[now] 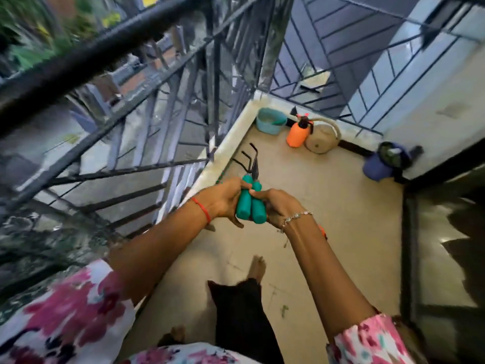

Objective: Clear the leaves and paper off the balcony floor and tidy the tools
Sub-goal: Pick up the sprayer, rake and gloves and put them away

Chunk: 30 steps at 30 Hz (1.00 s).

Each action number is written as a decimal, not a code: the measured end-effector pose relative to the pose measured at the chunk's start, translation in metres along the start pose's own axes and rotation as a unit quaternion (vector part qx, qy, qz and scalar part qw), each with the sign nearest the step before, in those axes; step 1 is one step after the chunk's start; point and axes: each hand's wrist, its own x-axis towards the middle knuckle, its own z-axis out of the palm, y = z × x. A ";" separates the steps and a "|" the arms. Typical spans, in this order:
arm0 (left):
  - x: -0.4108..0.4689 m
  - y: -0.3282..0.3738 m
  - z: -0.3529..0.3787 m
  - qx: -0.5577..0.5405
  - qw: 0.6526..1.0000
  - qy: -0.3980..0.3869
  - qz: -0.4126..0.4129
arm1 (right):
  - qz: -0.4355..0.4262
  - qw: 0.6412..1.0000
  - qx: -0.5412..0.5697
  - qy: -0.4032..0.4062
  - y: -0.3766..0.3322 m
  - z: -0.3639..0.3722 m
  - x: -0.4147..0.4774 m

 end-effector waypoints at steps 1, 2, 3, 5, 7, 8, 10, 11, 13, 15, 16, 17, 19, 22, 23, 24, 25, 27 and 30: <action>0.019 0.014 0.011 0.003 1.000 -0.004 -0.008 | 0.005 1.000 0.007 0.005 -0.014 -0.017 0.012; 0.035 0.024 0.021 0.005 1.000 -0.005 -0.010 | 0.008 1.000 0.004 0.005 -0.026 -0.031 0.022; 0.054 0.038 0.033 0.000 1.000 -0.010 -0.010 | 0.012 1.000 -0.007 0.005 -0.044 -0.047 0.032; 0.079 0.062 0.054 -0.002 1.000 -0.025 -0.012 | 0.016 1.000 -0.017 0.009 -0.073 -0.075 0.047; 0.105 0.087 0.077 -0.010 0.999 -0.036 -0.014 | 0.010 0.999 -0.032 0.015 -0.105 -0.104 0.058; 0.121 0.102 0.088 -0.012 0.999 -0.045 -0.012 | 0.007 0.999 -0.035 0.022 -0.123 -0.118 0.065; 0.144 0.126 0.102 -0.015 0.999 -0.049 -0.018 | 0.012 0.998 -0.044 0.032 -0.147 -0.137 0.082; 0.158 0.140 0.109 -0.015 0.999 -0.046 -0.024 | 0.017 0.998 -0.053 0.036 -0.162 -0.144 0.090; 0.185 0.166 0.118 -0.006 0.999 -0.032 -0.033 | 0.029 0.997 -0.061 0.046 -0.187 -0.156 0.113; 0.209 0.191 0.122 -0.006 0.999 -0.020 -0.036 | 0.032 0.995 -0.068 0.063 -0.209 -0.165 0.139; 0.224 0.208 0.122 -0.007 0.999 -0.019 -0.035 | 0.037 0.995 -0.068 0.067 -0.224 -0.168 0.154; 0.236 0.223 0.122 -0.004 0.999 -0.017 -0.032 | 0.037 0.994 -0.074 0.072 -0.238 -0.170 0.168; 0.267 0.256 0.119 -0.001 0.999 -0.012 -0.031 | 0.032 0.994 -0.076 0.071 -0.266 -0.176 0.203; 0.314 0.301 0.110 -0.008 0.999 -0.012 -0.032 | 0.024 0.993 -0.081 0.080 -0.310 -0.180 0.246; 0.330 0.319 0.107 -0.014 0.999 -0.007 -0.039 | 0.023 0.992 -0.087 0.084 -0.326 -0.182 0.265; 0.344 0.333 0.104 -0.021 0.999 0.001 -0.046 | 0.026 0.991 -0.101 0.085 -0.339 -0.184 0.281; 0.356 0.346 0.101 -0.024 0.998 0.008 -0.052 | 0.030 0.988 -0.120 0.088 -0.351 -0.186 0.297; 0.383 0.378 0.095 -0.024 0.997 0.016 -0.067 | 0.050 0.984 -0.151 0.078 -0.379 -0.191 0.333; 0.420 0.415 0.084 -0.008 0.996 0.032 -0.084 | 0.067 0.970 -0.223 0.069 -0.411 -0.196 0.380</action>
